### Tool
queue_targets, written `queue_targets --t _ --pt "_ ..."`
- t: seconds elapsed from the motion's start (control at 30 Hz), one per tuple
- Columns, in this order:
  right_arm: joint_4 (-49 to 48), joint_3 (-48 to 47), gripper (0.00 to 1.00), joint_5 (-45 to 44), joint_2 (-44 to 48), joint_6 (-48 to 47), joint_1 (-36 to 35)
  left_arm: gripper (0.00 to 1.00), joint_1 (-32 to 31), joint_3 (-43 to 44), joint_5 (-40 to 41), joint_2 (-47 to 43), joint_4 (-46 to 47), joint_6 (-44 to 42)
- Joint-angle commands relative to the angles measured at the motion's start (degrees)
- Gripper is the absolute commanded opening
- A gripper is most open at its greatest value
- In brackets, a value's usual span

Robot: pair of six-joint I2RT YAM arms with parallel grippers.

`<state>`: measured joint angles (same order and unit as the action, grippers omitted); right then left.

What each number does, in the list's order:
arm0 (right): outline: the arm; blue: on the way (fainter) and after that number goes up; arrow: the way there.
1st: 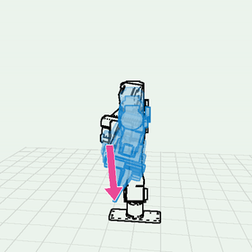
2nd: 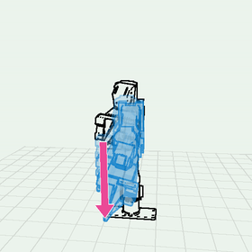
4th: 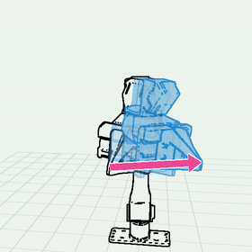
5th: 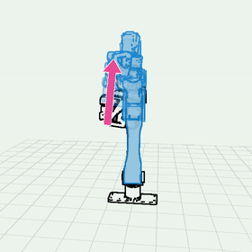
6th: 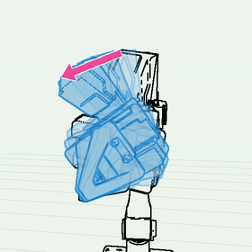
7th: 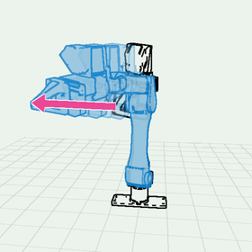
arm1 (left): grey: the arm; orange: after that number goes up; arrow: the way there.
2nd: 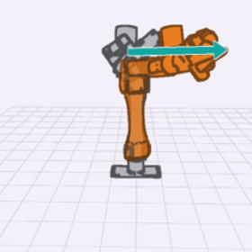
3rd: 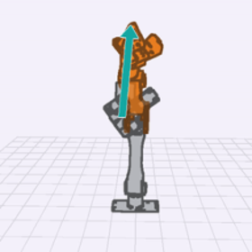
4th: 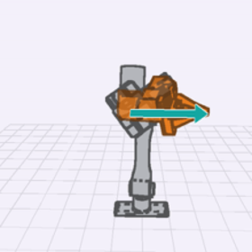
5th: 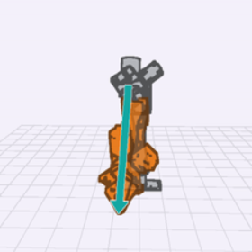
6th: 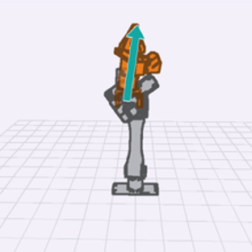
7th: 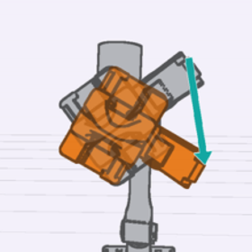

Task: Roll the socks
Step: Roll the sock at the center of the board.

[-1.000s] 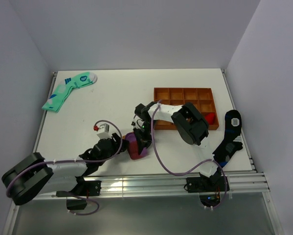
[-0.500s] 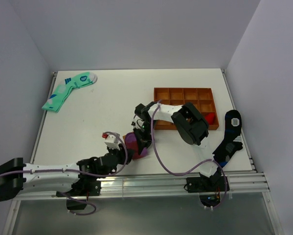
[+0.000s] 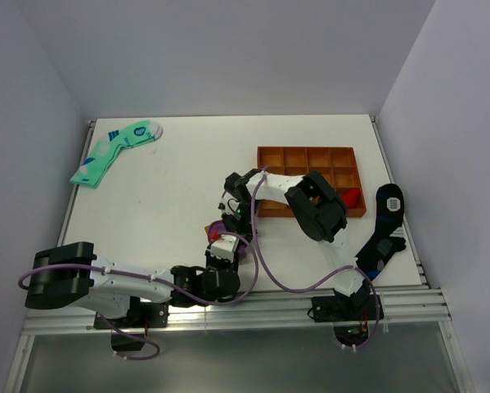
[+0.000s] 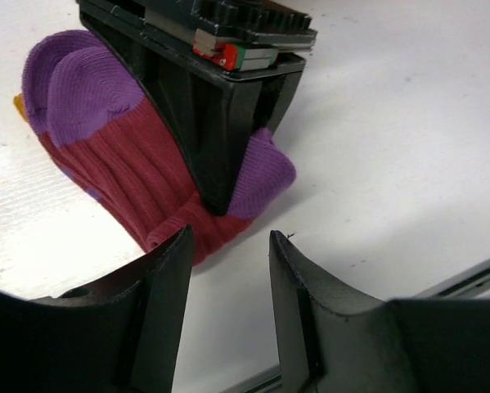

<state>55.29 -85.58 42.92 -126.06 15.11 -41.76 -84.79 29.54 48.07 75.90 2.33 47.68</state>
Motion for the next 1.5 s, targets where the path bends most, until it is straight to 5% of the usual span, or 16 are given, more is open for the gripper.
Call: queue_targets --t 0.0,1.0,1.47 --pt "-0.5 0.9 0.09 -5.1 -2.8 0.4 0.0 0.48 -0.3 2.1 3.4 0.9 -2.2 0.0" --pt "-2.6 3.9 0.08 -4.6 -1.8 -0.5 0.1 0.50 5.6 -8.8 -7.1 -1.0 16.2 -3.2" --pt "-3.3 4.5 0.08 -4.8 -1.1 -1.1 0.4 0.48 6.6 -12.2 -8.2 3.7 18.4 3.6"
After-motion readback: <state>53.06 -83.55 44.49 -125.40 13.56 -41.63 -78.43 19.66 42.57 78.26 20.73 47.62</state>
